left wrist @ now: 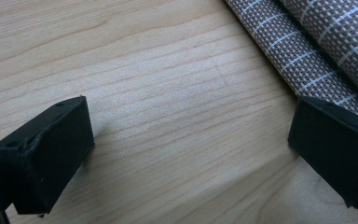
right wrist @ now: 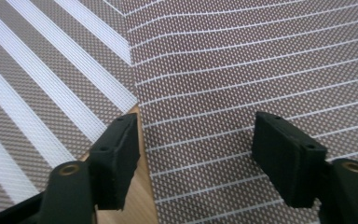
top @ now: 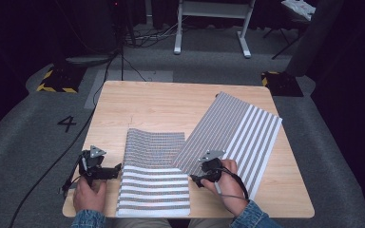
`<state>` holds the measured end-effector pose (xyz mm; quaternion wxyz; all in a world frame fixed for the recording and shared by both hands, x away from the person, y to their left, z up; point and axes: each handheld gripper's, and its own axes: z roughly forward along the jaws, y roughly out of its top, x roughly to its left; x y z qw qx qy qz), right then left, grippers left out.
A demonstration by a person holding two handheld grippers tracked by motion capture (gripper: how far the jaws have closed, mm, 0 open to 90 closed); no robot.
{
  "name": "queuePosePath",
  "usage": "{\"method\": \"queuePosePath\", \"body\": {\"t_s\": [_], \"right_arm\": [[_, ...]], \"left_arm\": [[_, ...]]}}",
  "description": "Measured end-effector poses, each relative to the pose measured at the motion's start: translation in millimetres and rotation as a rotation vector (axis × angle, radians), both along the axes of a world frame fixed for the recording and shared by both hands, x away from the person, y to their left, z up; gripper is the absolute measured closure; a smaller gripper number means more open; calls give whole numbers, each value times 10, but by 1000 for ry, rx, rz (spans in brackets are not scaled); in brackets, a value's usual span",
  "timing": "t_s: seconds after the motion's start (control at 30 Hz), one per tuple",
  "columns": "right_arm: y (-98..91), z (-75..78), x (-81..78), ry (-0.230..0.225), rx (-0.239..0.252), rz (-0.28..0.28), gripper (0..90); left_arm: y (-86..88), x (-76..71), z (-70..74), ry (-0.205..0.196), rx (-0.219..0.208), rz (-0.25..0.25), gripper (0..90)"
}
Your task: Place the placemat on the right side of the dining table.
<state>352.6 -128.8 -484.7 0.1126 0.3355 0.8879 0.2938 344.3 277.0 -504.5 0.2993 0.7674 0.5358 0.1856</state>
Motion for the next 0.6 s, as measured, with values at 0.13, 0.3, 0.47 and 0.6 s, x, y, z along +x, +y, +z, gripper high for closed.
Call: {"method": "queuePosePath", "body": {"t_s": [0.13, 0.3, 0.47, 0.6], "right_arm": [[-51, 35, 48, 5, -15, 0, 576], [-126, 53, 126, 9, -20, 22, 788], [-276, 126, 201, 39, 20, 31, 844], [-413, 258, 125, 19, 30, 28, 838]], "left_arm": [[0, 0, 0, 0, 0, 0, 1], [0, 0, 0, 0, 0, 0, 1], [0, 1, 0, 0, 0, 0, 1], [0, 1, 0, 0, -1, -1, 1]]}}
